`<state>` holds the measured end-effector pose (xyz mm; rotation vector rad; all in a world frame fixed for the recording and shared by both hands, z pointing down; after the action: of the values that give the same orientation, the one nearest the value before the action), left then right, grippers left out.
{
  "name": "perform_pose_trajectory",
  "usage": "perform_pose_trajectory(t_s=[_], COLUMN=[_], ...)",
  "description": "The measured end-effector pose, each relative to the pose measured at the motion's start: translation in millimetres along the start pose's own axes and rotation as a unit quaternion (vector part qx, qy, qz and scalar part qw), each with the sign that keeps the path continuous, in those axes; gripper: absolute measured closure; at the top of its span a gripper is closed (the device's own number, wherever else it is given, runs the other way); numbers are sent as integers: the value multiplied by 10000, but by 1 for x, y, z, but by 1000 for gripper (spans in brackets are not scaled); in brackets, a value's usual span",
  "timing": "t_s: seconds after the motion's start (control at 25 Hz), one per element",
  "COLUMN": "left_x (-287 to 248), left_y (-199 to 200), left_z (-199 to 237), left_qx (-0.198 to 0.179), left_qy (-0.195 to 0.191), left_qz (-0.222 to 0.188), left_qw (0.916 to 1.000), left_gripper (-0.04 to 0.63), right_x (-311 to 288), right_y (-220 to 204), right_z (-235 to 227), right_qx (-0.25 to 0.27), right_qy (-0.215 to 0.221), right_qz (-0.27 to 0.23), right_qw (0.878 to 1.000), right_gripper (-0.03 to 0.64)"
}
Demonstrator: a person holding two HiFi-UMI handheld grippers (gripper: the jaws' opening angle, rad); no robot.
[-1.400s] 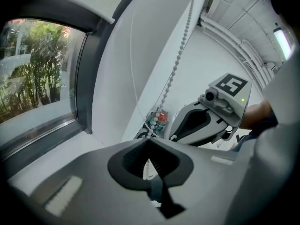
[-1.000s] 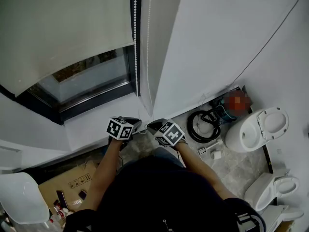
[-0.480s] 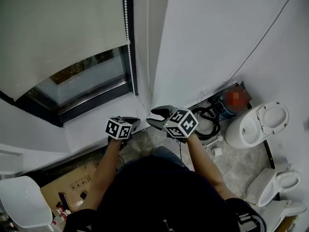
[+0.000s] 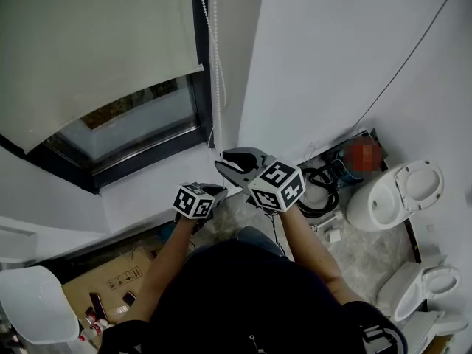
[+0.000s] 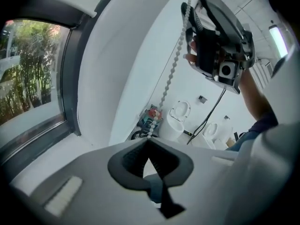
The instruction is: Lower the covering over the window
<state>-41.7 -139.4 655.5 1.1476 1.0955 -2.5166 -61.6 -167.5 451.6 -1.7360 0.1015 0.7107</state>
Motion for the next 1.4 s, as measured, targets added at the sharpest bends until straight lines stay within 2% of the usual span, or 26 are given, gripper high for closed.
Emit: perform_pose_trajectory(t_s=[0.08, 0.28, 0.36, 0.44, 0.56, 0.68, 0.84, 0.92, 1.04, 1.16, 1.4], left_x=[-2, -19, -20, -19, -17, -16, -8, 6, 42, 81, 145], left_y=[1, -27, -32, -28, -25, -28, -30, -24, -5, 10, 34], left_z=[-6, -11, -14, -13, -6, 1, 6, 9, 5, 1, 1], left_qx=[-54, -124, 104, 166, 184, 236, 72, 96, 143, 43, -52], left_qy=[-47, -133, -308, -353, -269, -155, -21, 62, 36, 173, 741], left_qz=[29, 600, 480, 413, 405, 324, 296, -40, -915, -1564, -2332], left_qw=[10000, 9980, 9983, 9984, 9986, 9991, 9995, 9999, 9957, 9875, 9696], left_gripper=[584, 583, 584, 584, 583, 583, 577, 529, 525, 525, 526], right_x=[-1, -18, -22, -23, -28, -37, -43, -44, -44, -46, -50], right_y=[1, -24, -30, -28, -26, -25, -22, -22, -21, -19, -17], right_z=[-3, -3, -1, -5, -11, -12, -19, -22, -24, -25, -24], right_qx=[-89, -264, -422, -475, -335, -411, -493, -457, -491, -503, -564], right_qy=[-41, 28, 89, 61, -63, -76, -105, -144, -188, -267, -389], right_qz=[-47, 372, 282, 208, 296, 295, 362, 403, 358, 314, 214], right_qw=[9999, 9990, 9987, 9986, 9990, 9987, 9981, 9980, 9980, 9979, 9974], right_gripper=[589, 598, 598, 598, 602, 603, 603, 603, 603, 603, 603])
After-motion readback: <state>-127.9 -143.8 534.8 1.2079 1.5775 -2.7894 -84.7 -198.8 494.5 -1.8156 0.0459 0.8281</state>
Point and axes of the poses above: the fingertips, and each gripper's own axes: x backward along the fingers, z to its left, y out of its top, the point moved 1 cm from there along x, backward along the fingers, and after that the axes turned 12 degrees about z, right-handed, at the moved point
